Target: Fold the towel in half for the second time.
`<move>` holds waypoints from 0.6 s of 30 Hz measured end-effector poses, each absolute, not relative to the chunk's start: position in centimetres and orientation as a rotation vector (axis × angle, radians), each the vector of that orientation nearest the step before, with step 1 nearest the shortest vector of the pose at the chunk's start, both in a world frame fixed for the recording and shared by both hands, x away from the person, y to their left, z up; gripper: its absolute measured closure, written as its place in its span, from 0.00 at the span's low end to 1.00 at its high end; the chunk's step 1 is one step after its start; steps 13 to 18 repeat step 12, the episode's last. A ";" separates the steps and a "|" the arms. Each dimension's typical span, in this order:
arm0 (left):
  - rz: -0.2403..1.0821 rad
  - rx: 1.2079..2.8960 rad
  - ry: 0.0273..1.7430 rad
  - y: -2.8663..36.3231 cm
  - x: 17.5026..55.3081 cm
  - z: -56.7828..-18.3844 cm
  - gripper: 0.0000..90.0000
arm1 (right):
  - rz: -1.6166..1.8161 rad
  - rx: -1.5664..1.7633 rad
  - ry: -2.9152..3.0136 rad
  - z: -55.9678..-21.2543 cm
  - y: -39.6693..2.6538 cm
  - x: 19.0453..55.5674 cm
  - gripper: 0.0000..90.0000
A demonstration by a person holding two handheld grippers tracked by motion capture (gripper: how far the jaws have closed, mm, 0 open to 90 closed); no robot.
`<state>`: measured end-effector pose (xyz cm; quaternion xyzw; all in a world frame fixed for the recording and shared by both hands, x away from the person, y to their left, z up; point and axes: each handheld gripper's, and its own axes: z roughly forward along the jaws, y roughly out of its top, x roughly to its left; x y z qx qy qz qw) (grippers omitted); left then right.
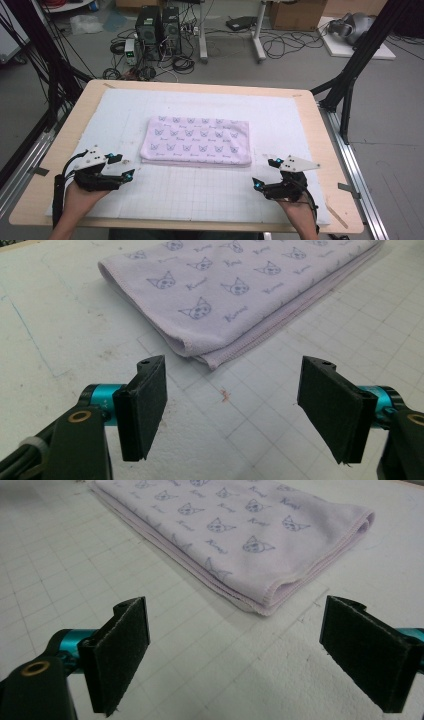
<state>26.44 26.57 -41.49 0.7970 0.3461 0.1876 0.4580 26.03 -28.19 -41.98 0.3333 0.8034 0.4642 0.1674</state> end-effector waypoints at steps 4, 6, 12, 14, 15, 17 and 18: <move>0.464 1.961 0.856 26.7 26.3 -41.5 0.32 | 1.318 0.949 2.285 -42.1 -28.4 25.7 0.13; 0.465 1.961 0.856 26.8 26.3 -41.5 0.32 | 1.317 0.956 2.290 -42.1 -28.4 25.6 0.13; 0.466 1.968 0.850 26.5 26.5 -41.7 0.32 | 1.321 0.935 2.289 -42.1 -28.2 25.8 0.13; 0.466 1.968 0.850 26.5 26.5 -41.7 0.32 | 1.321 0.935 2.289 -42.1 -28.2 25.8 0.13; 0.466 1.968 0.850 26.5 26.5 -41.7 0.32 | 1.321 0.935 2.289 -42.1 -28.2 25.8 0.13; 0.466 1.968 0.850 26.5 26.5 -41.7 0.32 | 1.321 0.935 2.289 -42.1 -28.2 25.8 0.13; 0.466 1.968 0.850 26.5 26.5 -41.7 0.32 | 1.321 0.935 2.289 -42.1 -28.2 25.8 0.13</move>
